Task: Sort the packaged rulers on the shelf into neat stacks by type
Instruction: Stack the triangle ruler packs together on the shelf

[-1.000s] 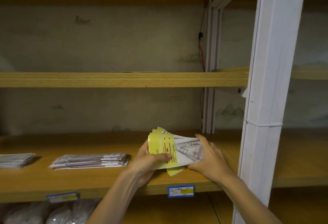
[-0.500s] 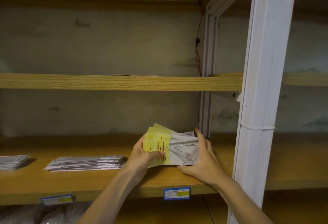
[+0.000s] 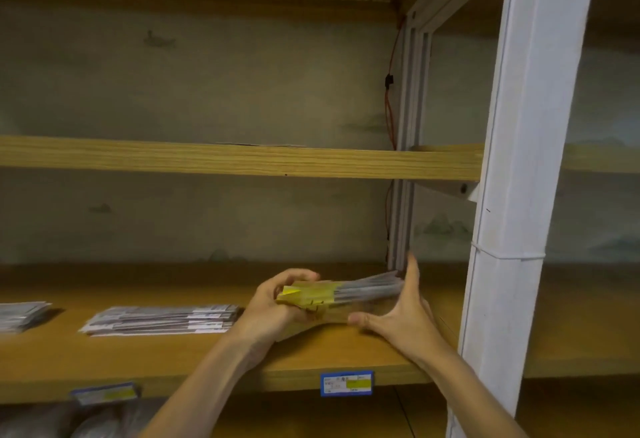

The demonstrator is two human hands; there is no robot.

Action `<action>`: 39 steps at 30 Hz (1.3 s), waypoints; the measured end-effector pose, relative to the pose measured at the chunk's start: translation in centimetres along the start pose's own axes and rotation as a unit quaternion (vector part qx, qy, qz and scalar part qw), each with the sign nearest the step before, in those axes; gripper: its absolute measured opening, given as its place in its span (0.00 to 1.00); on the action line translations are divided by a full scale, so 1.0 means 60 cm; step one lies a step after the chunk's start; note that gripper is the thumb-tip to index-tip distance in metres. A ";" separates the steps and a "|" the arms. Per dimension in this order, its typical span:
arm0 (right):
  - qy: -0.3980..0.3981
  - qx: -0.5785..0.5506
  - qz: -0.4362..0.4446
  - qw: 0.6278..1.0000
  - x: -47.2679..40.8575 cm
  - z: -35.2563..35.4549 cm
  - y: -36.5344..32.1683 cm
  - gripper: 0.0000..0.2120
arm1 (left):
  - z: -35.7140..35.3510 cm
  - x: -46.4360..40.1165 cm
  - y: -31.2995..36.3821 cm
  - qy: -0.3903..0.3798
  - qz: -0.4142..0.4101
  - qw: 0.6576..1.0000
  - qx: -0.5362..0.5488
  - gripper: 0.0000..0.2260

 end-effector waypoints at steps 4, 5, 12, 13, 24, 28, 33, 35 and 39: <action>0.002 0.033 -0.007 0.999 0.001 0.000 0.002 0.66 | 0.001 0.001 -0.003 0.018 0.028 0.999 0.023 0.17; 0.008 0.033 -0.009 0.999 0.002 0.001 0.003 0.64 | 0.002 0.000 -0.007 0.019 0.033 0.999 0.024 0.17; 0.010 0.027 0.004 1.000 0.005 0.004 0.002 0.33 | 0.011 -0.010 -0.025 0.080 0.045 0.996 0.012 0.17; 0.016 0.020 0.011 1.000 0.007 0.006 -0.003 0.29 | 0.011 -0.010 -0.024 0.086 0.040 0.995 0.011 0.18; 0.076 -0.117 -0.017 0.990 -0.017 -0.002 -0.001 0.36 | 0.019 -0.007 -0.022 0.157 0.011 0.987 -0.044 0.29; 0.074 -0.178 -0.049 0.980 -0.017 0.004 0.006 0.45 | 0.026 -0.009 -0.028 0.166 0.013 0.985 -0.034 0.30; 0.052 -0.163 -0.061 0.983 -0.017 -0.001 0.011 0.48 | 0.022 -0.013 -0.031 0.152 0.021 0.986 -0.061 0.28; 0.050 -0.178 -0.068 0.980 -0.018 -0.001 0.012 0.45 | 0.027 -0.016 -0.035 0.163 0.021 0.984 -0.064 0.28; 0.040 -0.173 -0.069 0.982 -0.021 -0.004 0.017 0.41 | 0.029 -0.018 -0.040 0.153 0.022 0.986 -0.066 0.25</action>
Point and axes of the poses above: each hand's wrist, its own x-axis away from the middle knuckle, its own z-axis out of the back of the hand, y = z × x, the point moved 4 cm from there along -x, towards the middle knuckle, and after that the axes turned 4 degrees about x, right-handed, at the moved point
